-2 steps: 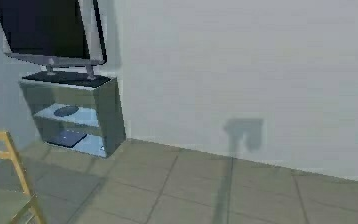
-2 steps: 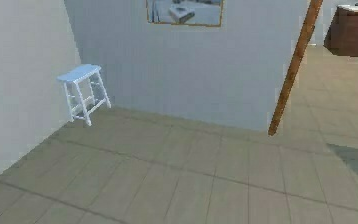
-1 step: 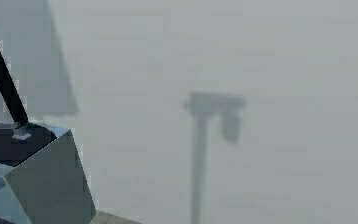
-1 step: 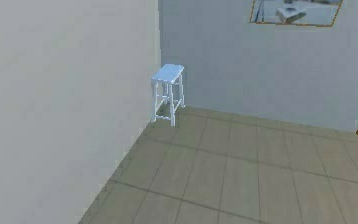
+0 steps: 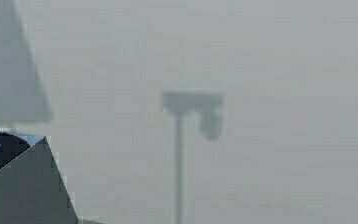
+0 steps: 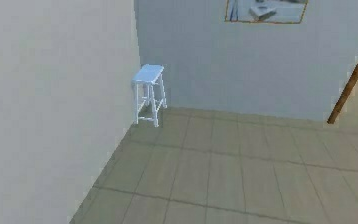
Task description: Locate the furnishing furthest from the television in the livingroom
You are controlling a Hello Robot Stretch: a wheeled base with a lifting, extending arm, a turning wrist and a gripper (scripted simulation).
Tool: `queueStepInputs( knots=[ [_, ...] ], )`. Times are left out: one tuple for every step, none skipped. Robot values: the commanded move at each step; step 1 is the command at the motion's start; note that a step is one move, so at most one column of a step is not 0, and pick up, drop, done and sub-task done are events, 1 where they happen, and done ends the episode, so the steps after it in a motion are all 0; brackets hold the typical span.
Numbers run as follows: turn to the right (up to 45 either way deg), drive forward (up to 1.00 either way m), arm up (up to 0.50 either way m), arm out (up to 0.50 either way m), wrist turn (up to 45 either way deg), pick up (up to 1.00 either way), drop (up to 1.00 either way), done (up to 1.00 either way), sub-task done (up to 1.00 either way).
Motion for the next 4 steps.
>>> queueStepInputs(
  knots=[
    [0.0, 0.05, 0.0, 0.0, 0.0, 0.0, 0.0, 0.0, 0.0],
    [-45.0, 0.0, 0.0, 0.0, 0.0, 0.0, 0.0, 0.0, 0.0],
    [-33.0, 0.0, 0.0, 0.0, 0.0, 0.0, 0.0, 0.0, 0.0],
    [0.0, 1.0, 0.0, 0.0, 0.0, 0.0, 0.0, 0.0, 0.0]
  ],
)
